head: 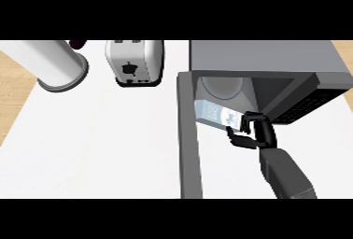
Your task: Pick up the milk, place it into the microwave and close the microwave
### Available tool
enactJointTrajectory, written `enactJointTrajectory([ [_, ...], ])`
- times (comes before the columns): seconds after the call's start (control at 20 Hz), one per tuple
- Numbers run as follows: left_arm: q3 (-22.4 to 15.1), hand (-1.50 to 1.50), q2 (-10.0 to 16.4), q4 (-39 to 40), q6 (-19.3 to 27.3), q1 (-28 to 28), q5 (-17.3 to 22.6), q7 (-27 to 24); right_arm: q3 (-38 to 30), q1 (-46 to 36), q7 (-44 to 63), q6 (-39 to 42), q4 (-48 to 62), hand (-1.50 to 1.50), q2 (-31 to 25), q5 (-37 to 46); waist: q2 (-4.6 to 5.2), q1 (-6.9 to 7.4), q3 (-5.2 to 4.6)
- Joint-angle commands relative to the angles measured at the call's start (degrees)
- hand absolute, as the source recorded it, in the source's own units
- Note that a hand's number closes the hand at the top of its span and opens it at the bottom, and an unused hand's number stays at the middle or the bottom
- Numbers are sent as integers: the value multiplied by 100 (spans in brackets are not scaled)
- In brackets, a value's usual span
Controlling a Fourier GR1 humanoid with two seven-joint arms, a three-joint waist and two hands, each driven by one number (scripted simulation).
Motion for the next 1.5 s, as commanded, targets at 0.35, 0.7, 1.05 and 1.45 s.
enactJointTrajectory([
  [0.35, 31, -150, -57, 199, -291, -305, -112, 152, -194, -1547, 964, -192, 565, 150, -458, 35, 41, 145, 10],
  [0.7, -34, -150, 73, -34, -93, -553, -73, 253, -154, -2134, 1470, -250, 859, 150, -705, 133, 102, 299, 18],
  [1.05, -97, -150, 197, 388, -142, -914, -108, 201, 65, -2459, 1646, -1314, 1025, 150, -973, 497, 231, 534, 17],
  [1.45, -83, -150, 465, 343, 68, -1180, -138, 318, -132, -2669, 1847, -1594, 1163, 150, -1321, 387, 344, 685, 40],
])
